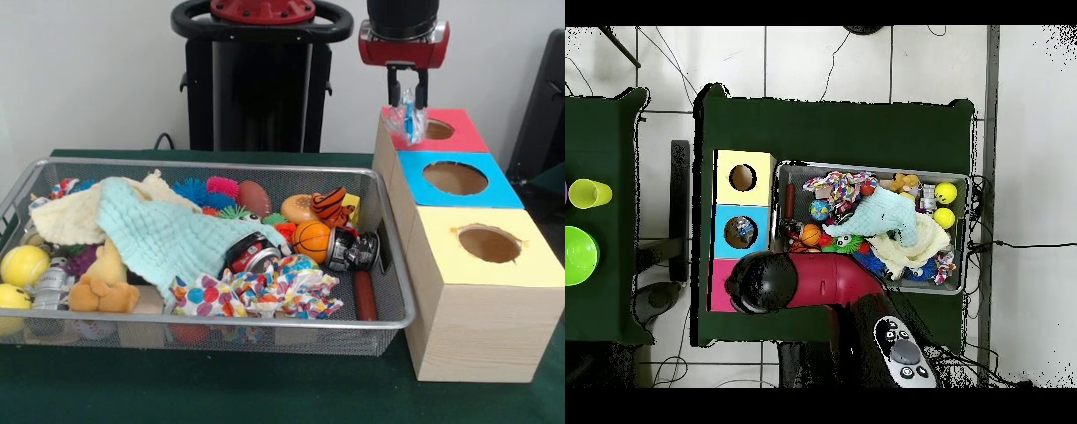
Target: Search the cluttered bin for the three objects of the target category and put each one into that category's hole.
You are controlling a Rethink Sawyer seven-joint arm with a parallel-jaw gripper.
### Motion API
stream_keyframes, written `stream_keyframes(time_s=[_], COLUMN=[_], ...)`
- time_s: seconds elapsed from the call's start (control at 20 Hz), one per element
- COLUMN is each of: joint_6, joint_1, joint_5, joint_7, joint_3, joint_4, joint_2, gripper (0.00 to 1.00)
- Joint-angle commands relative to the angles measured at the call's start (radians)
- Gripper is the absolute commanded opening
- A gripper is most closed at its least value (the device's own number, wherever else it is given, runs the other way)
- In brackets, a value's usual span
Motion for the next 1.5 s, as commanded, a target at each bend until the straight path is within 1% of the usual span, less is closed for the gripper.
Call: stream_keyframes(time_s=[0.05, 0.25, 0.65, 1.15, 1.5], joint_6=[-0.11, -0.131, -0.144, -0.125, -0.137], joint_1=[0.025, 0.012, -0.012, -0.005, -0.009], joint_5=[-0.015, 0.019, 0.036, 0.052, 0.068], joint_7=[0.135, 0.107, 0.082, 0.082, 0.08], joint_3=[-0.059, -0.034, -0.01, -0.009, 0.012], joint_4=[-0.088, -0.089, -0.099, -0.105, -0.092], joint_2=[0.082, 0.105, 0.123, 0.114, 0.098], gripper=[0.0, 0.0, 0.0, 0.0, 0.0])
